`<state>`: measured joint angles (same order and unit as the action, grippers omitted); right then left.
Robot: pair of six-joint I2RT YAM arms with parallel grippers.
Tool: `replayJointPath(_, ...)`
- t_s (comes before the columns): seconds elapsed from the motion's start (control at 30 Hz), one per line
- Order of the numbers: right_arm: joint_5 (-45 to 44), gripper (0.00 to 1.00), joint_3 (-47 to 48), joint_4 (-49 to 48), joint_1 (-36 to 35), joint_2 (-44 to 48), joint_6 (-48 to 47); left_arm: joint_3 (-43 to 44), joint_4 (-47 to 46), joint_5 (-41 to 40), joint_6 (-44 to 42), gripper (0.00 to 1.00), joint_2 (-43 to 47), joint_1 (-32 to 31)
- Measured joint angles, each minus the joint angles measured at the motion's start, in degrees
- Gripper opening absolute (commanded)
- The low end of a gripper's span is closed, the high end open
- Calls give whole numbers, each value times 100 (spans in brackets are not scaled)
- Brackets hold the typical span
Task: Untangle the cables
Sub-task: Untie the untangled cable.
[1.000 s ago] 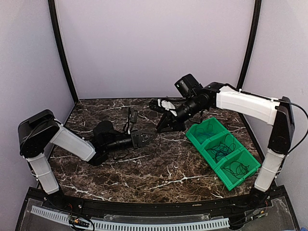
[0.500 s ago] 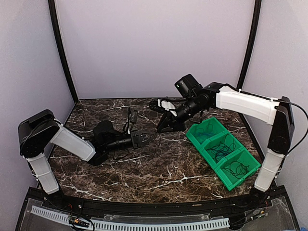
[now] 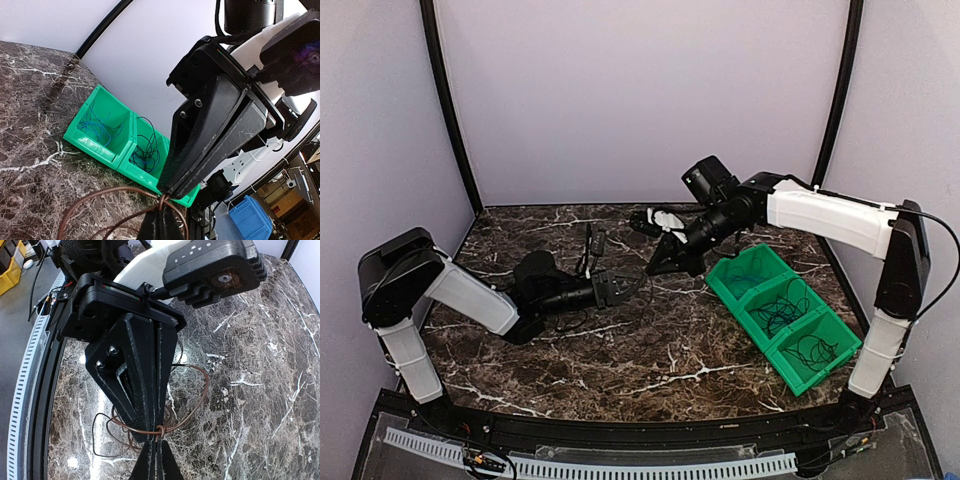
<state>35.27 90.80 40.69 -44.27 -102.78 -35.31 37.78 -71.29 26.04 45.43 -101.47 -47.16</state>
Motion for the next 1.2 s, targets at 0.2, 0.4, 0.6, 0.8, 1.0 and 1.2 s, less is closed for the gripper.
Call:
replayJointPath(0.2,0,0,-28,-52,0,13,2,-46,-175,-118,170,0,-48,0)
replayJointPath(0.4,50,0,-334,-157,-4,190,-116,-291,-942,-212,686,0,-284,74)
replayJointPath(0.6,116,0,-710,-46,46,411,-216,-507,-1707,-409,1316,0,-645,396)
replayJointPath(0.8,173,10,-798,-94,243,424,-142,-522,-1952,-391,1537,0,-682,424)
replayJointPath(1.0,68,13,-452,-175,286,352,28,-372,-1814,-79,1473,0,-682,407)
replayJointPath(1.2,61,19,-20,-256,229,90,39,-129,-1572,188,1342,0,-680,310)
